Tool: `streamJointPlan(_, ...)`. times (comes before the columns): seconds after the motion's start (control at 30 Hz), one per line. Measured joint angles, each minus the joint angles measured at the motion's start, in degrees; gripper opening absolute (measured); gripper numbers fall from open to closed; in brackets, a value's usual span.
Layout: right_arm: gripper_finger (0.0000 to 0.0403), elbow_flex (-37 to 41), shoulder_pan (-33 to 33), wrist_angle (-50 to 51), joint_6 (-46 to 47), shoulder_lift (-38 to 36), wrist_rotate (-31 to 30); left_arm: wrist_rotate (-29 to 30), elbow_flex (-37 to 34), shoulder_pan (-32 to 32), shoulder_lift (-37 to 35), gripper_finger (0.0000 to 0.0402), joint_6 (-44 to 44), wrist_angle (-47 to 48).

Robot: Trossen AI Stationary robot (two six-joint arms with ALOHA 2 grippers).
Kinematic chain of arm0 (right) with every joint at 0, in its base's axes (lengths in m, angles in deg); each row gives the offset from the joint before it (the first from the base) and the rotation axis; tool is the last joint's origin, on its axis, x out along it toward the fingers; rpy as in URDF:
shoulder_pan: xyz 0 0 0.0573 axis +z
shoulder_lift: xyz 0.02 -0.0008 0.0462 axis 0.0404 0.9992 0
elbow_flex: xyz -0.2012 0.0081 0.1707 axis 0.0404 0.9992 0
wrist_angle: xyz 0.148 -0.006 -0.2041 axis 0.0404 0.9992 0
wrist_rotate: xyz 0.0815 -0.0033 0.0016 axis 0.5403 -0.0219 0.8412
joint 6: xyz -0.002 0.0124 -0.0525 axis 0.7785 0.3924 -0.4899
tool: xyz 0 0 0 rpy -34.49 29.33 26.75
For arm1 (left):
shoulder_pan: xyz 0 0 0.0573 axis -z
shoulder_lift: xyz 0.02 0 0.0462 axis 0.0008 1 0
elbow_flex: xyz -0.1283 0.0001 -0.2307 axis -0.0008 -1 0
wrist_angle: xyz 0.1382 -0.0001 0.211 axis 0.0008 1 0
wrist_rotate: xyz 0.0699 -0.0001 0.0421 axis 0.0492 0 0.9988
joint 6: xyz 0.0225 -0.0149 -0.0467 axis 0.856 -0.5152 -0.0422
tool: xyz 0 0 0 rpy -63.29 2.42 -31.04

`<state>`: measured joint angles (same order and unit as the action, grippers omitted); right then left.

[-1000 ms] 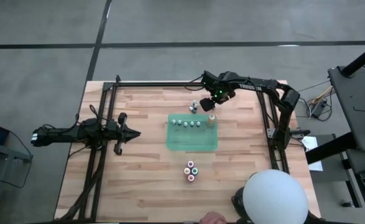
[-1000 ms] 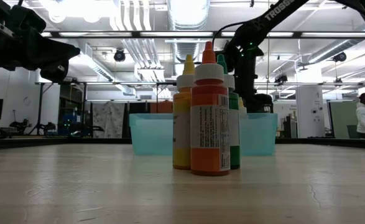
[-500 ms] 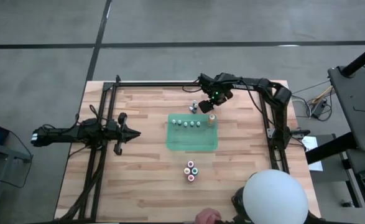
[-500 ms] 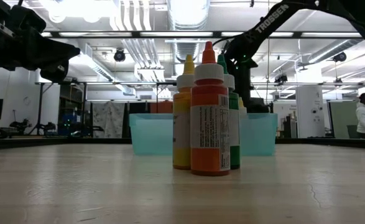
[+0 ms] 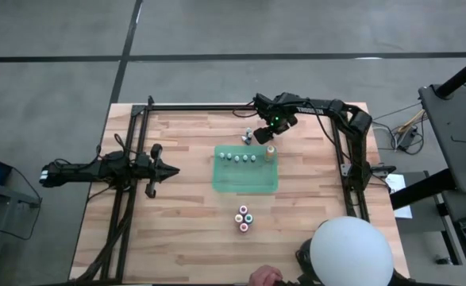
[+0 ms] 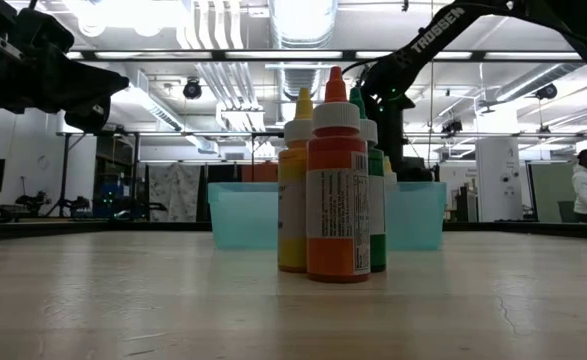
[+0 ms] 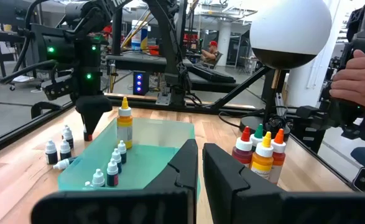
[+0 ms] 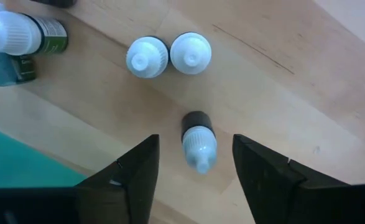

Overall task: Pick & Place food coloring
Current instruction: Put the small black food coloring bottle into the green container

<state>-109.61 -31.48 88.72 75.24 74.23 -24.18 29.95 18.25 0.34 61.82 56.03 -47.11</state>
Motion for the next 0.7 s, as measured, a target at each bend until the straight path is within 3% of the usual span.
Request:
streamJointPlan(0.47,0.0067,0.0,0.0,-0.02,-0.24,0.0,-0.75,-0.01,-0.01,0.02,0.0,0.0,-0.01,0.01)
streamJointPlan(0.7,0.0056,0.0,0.04,0.0,-0.24,0.0,-0.97,0.0,0.02,0.02,-0.02,0.0,0.0,0.0)
